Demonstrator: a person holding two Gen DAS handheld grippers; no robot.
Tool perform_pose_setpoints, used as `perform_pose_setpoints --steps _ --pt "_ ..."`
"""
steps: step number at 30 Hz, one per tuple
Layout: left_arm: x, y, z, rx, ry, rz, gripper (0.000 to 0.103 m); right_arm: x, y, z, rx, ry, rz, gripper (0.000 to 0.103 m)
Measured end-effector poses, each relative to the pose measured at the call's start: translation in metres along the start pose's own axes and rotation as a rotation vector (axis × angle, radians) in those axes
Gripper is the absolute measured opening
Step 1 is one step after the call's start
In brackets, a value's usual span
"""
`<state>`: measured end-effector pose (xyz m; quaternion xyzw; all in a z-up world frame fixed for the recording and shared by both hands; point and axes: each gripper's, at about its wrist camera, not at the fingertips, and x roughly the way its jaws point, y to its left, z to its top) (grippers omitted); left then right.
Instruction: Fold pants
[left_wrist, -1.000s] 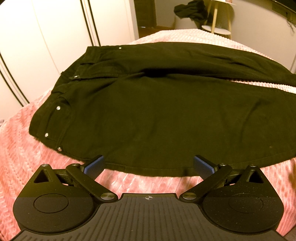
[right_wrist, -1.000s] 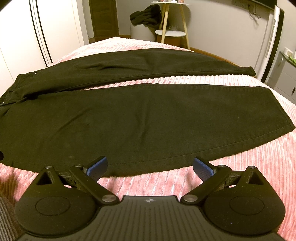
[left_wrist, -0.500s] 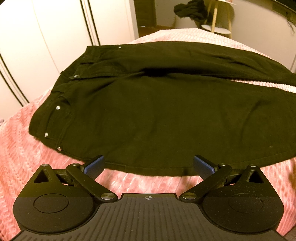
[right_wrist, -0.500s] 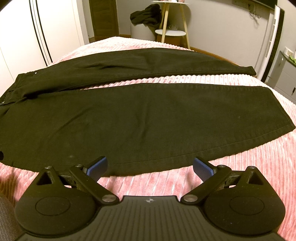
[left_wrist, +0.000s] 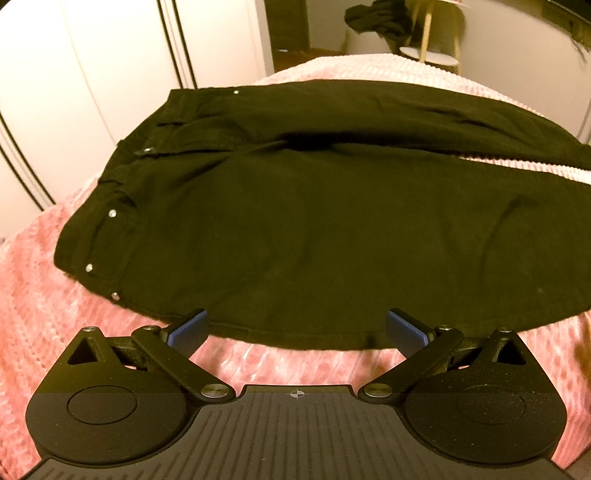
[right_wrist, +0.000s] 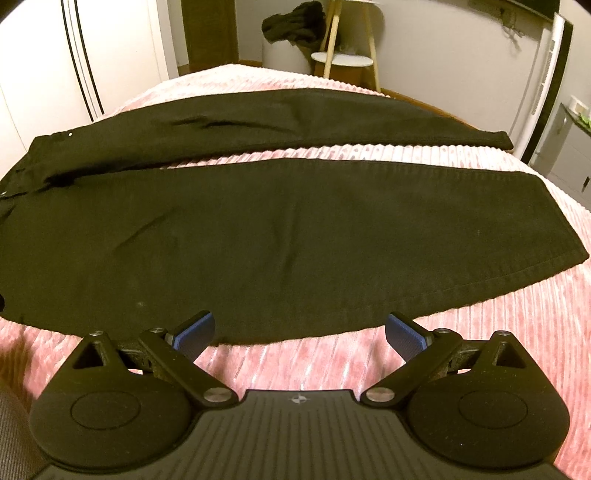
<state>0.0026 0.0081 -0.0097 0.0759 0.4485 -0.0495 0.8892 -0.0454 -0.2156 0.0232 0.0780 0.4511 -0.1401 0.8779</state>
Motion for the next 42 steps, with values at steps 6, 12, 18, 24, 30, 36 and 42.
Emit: perform_pose_setpoints --steps 6,12,18,24,30,36,42 --pt "0.002 0.010 0.004 -0.049 0.021 -0.037 0.103 0.013 -0.009 0.012 0.056 0.064 0.048 0.099" --pt "0.006 0.013 0.029 -0.113 -0.006 -0.030 0.103 0.055 -0.034 0.036 0.177 0.145 -0.024 0.099" --pt "0.022 0.002 0.083 -0.208 -0.082 -0.061 0.103 0.081 -0.044 0.041 0.182 0.173 -0.049 0.099" --pt "0.076 -0.017 0.117 -0.258 -0.142 0.055 0.103 0.095 -0.044 0.074 0.155 0.355 -0.045 0.098" --pt "0.123 -0.010 0.099 -0.275 -0.130 0.161 0.103 0.095 -0.092 0.191 0.392 0.108 0.053 0.096" --pt "0.129 -0.017 0.084 -0.202 -0.219 0.170 0.103 0.200 -0.134 0.297 0.672 0.113 -0.072 0.077" --pt "0.131 -0.012 0.073 -0.249 -0.271 0.129 0.103 0.260 -0.150 0.338 0.774 0.113 -0.233 0.073"
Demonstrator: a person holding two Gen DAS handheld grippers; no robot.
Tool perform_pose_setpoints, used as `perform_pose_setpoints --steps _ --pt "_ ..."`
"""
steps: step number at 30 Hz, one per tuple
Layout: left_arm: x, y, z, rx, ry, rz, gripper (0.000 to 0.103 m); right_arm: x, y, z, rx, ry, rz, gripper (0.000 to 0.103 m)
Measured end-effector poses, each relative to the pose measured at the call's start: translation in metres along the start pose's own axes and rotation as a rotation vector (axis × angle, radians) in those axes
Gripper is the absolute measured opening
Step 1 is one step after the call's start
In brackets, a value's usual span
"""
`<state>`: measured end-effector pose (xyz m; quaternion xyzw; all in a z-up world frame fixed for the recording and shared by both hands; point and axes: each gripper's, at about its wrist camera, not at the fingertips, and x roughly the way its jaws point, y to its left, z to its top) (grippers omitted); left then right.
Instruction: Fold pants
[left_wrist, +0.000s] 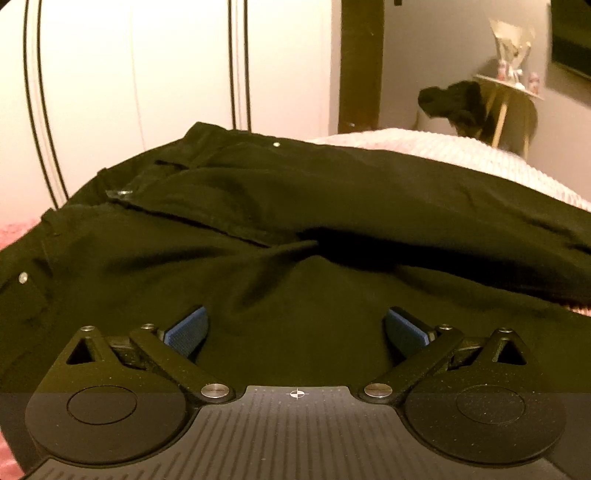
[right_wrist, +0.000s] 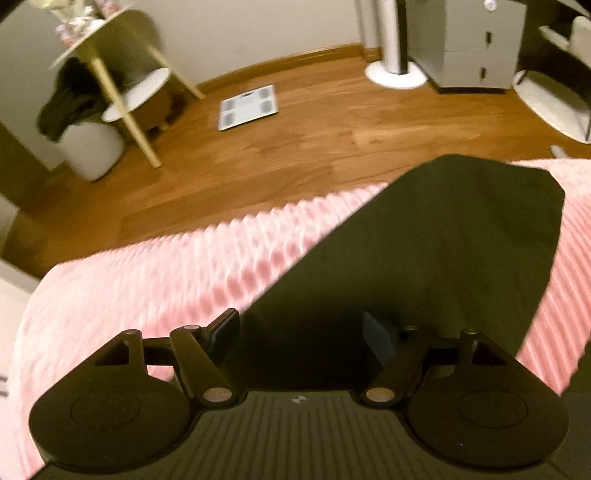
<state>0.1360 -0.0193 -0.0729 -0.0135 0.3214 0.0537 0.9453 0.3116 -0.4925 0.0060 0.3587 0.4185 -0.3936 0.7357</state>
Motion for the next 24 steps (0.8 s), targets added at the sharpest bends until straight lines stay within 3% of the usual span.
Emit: perform_pose_setpoints --steps 6,11,13,14,16,21,24 --pt "0.003 -0.006 -0.003 0.024 -0.014 0.023 0.103 0.034 0.004 0.013 0.040 -0.026 -0.132 0.070" --pt "0.001 -0.006 -0.005 0.024 -0.015 0.027 0.103 0.044 0.005 0.007 -0.009 -0.057 -0.178 0.068" --pt "0.002 -0.005 -0.005 0.021 -0.020 0.024 0.103 0.039 0.004 0.000 -0.056 -0.081 -0.182 0.051" --pt "0.002 -0.004 -0.005 0.019 -0.022 0.022 0.103 0.036 0.001 -0.003 -0.069 -0.093 -0.163 0.043" --pt "0.002 -0.005 -0.006 0.022 -0.024 0.025 0.103 0.025 -0.009 -0.007 -0.058 -0.105 -0.088 0.016" --pt "0.003 -0.003 -0.005 0.018 -0.026 0.022 0.103 -0.030 -0.063 -0.038 -0.053 -0.206 0.129 0.009" --pt "0.002 -0.002 -0.005 0.014 -0.027 0.017 0.103 -0.076 -0.125 -0.087 0.034 -0.291 0.287 0.009"
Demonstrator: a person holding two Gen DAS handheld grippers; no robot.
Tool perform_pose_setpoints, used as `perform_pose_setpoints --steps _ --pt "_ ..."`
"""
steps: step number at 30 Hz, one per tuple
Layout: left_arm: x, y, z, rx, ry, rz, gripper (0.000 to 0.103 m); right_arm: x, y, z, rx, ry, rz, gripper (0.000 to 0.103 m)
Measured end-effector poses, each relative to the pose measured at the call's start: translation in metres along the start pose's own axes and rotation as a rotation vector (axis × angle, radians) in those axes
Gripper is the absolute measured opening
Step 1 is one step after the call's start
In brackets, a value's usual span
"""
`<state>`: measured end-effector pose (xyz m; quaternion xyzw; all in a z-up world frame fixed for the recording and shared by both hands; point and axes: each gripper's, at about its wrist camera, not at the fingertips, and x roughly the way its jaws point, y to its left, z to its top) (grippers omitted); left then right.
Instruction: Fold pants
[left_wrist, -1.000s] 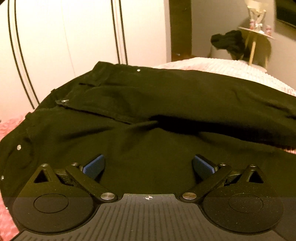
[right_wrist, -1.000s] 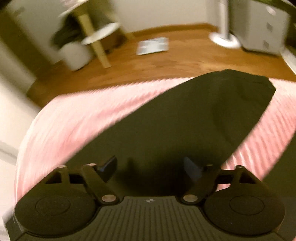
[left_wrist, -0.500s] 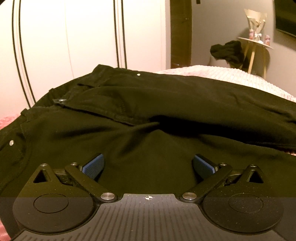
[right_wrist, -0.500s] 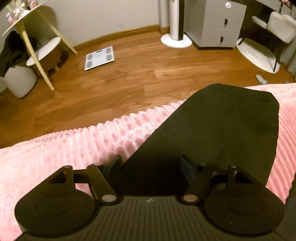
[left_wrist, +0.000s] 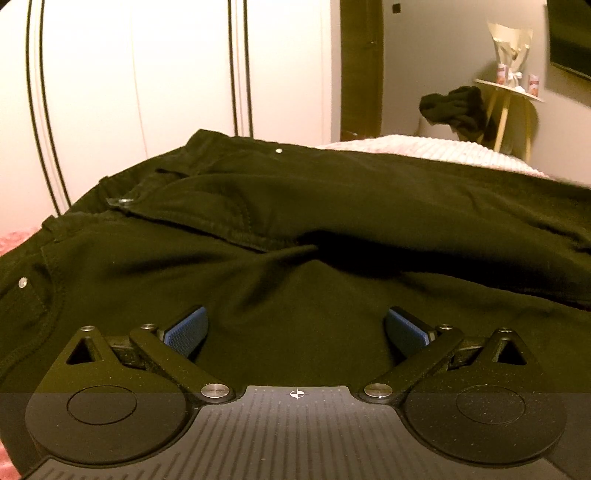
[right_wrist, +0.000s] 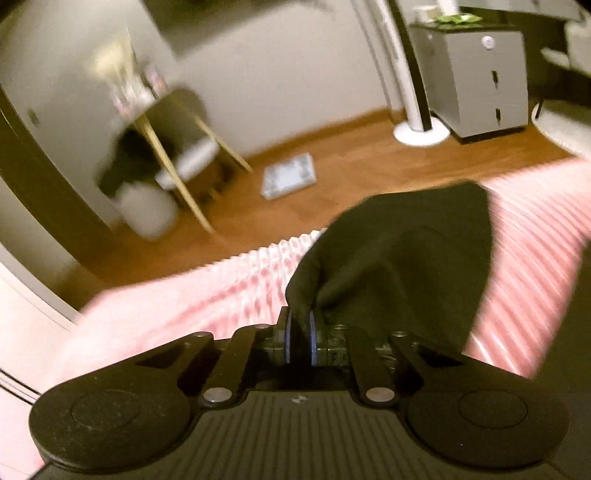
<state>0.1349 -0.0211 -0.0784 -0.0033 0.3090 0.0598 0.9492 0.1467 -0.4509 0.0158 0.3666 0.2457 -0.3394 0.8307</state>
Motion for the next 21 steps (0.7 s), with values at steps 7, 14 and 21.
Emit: perform_pose_setpoints --steps 7,14,21 --pt "-0.001 0.001 0.001 0.001 -0.001 -0.006 0.103 -0.069 -0.093 -0.106 0.153 0.056 0.015 0.013" --pt "-0.023 0.006 0.024 -0.025 0.024 0.026 0.103 -0.079 -0.060 -0.102 -0.238 -0.097 -0.152 0.057" --pt "-0.031 -0.017 0.102 -0.112 -0.064 -0.163 0.103 -0.073 -0.028 -0.105 -0.418 -0.179 -0.208 0.036"
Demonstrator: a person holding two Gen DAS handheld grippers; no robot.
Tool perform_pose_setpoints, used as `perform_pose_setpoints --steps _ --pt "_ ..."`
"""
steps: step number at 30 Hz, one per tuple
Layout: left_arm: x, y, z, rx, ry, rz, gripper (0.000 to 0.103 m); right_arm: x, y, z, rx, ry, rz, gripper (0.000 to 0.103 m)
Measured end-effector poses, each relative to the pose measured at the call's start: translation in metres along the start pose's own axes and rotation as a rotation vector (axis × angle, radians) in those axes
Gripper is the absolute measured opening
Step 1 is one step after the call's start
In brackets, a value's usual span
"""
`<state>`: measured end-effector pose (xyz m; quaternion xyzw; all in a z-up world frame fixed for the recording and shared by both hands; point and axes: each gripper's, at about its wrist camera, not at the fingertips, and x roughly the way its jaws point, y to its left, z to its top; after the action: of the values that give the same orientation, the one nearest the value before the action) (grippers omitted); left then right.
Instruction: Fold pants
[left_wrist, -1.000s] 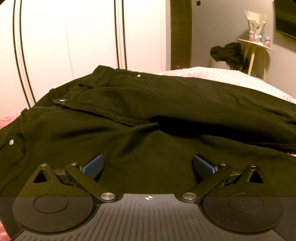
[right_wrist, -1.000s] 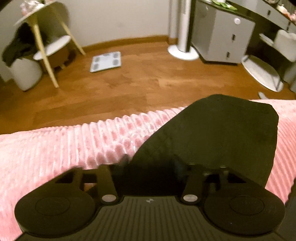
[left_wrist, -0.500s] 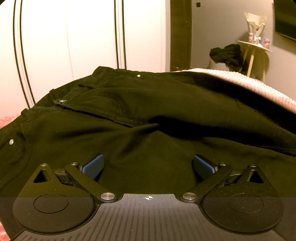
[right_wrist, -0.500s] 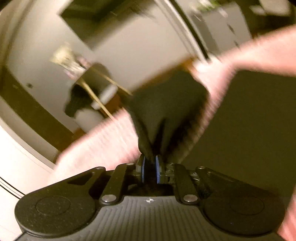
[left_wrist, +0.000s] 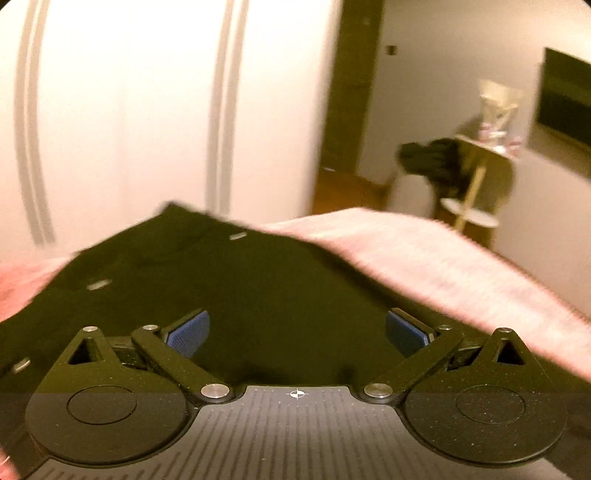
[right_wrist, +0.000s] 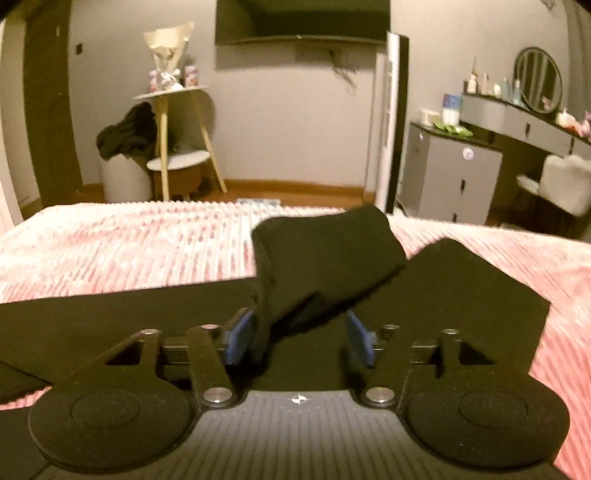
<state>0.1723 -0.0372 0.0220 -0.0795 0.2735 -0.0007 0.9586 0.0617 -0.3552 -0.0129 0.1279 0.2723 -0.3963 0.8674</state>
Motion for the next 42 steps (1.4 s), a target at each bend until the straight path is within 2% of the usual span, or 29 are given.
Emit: perform_pose_setpoints --steps 1,3,5,6,7,9,11,12,14,15,16,19,22,24,25,27,28,30,32,35,36,37,38,39,40,42 --pt "0.012 -0.005 0.010 -0.018 0.026 -0.048 0.103 0.000 -0.002 0.000 0.033 0.025 0.043 0.022" --pt "0.043 -0.015 0.026 -0.067 0.081 -0.120 0.103 0.002 -0.015 -0.005 0.112 0.071 0.108 0.015" --pt "0.077 -0.024 0.036 -0.104 0.140 -0.143 0.098 0.000 -0.018 -0.007 0.118 0.057 0.127 0.015" --pt "0.092 -0.029 0.039 -0.122 0.169 -0.145 0.083 0.001 -0.019 -0.006 0.122 0.054 0.139 0.015" --pt "0.108 -0.032 0.041 -0.138 0.208 -0.148 0.074 0.002 -0.022 -0.006 0.138 0.055 0.150 0.015" --pt "0.143 -0.036 0.040 -0.180 0.307 -0.149 0.073 0.011 -0.022 -0.008 0.161 0.059 0.154 0.015" --pt "0.168 -0.040 0.033 -0.236 0.372 -0.117 0.067 0.016 -0.023 -0.009 0.177 0.065 0.159 0.015" --pt "0.175 -0.039 0.031 -0.260 0.382 -0.113 0.060 0.015 -0.023 -0.011 0.178 0.059 0.162 0.015" --pt "0.182 -0.038 0.030 -0.284 0.363 -0.126 0.038 0.017 -0.020 -0.014 0.179 0.048 0.165 0.015" --pt "0.184 -0.037 0.030 -0.287 0.363 -0.140 0.014 0.019 -0.021 -0.015 0.189 0.046 0.171 0.015" --pt "0.184 -0.038 0.029 -0.299 0.366 -0.155 0.010 0.020 -0.023 -0.016 0.202 0.047 0.176 0.015" --pt "0.157 -0.041 0.027 -0.305 0.292 -0.169 0.006 0.018 -0.031 -0.015 0.252 0.042 0.201 0.013" --pt "0.107 -0.039 0.024 -0.258 0.177 -0.180 0.006 0.013 -0.042 -0.012 0.309 0.024 0.212 0.012" --pt "0.064 -0.033 0.019 -0.241 0.108 -0.189 0.006 0.003 -0.049 -0.008 0.322 -0.022 0.172 0.011" --pt "0.040 -0.027 0.013 -0.227 0.080 -0.186 0.006 -0.005 -0.052 -0.007 0.310 -0.068 0.122 0.002" --pt "-0.010 -0.013 -0.006 -0.220 0.028 -0.169 0.006 -0.023 -0.056 -0.004 0.262 -0.183 -0.031 0.000" --pt "-0.032 -0.006 -0.018 -0.229 0.027 -0.171 0.006 -0.029 -0.061 -0.002 0.267 -0.216 -0.076 0.001" --pt "-0.069 0.010 -0.049 -0.273 0.076 -0.148 0.006 -0.034 -0.073 0.000 0.299 -0.206 -0.079 0.003" --pt "-0.091 0.024 -0.079 -0.307 0.156 -0.117 0.007 -0.032 -0.074 -0.001 0.296 -0.156 -0.050 0.004" --pt "-0.099 0.045 -0.097 -0.378 0.264 -0.038 0.012 -0.031 -0.062 -0.001 0.231 -0.090 0.021 0.006" --pt "-0.102 0.054 -0.096 -0.427 0.261 -0.037 0.021 -0.033 -0.056 -0.003 0.201 -0.088 0.045 0.012" --pt "-0.105 0.063 -0.094 -0.473 0.246 -0.038 0.042 -0.036 -0.049 -0.004 0.159 -0.089 0.074 0.023" --pt "-0.108 0.071 -0.089 -0.502 0.219 -0.022 0.055 -0.038 -0.043 -0.005 0.127 -0.100 0.091 0.029" --pt "-0.113 0.078 -0.084 -0.504 0.177 0.003 0.077 -0.041 -0.040 -0.006 0.102 -0.115 0.105 0.040" --pt "-0.115 0.084 -0.078 -0.483 0.128 0.025 0.089 -0.041 -0.037 -0.007 0.084 -0.120 0.124 0.048" --pt "-0.112 0.098 -0.067 -0.437 0.055 0.082 0.093 -0.038 -0.033 -0.008 0.067 -0.103 0.148 0.050"
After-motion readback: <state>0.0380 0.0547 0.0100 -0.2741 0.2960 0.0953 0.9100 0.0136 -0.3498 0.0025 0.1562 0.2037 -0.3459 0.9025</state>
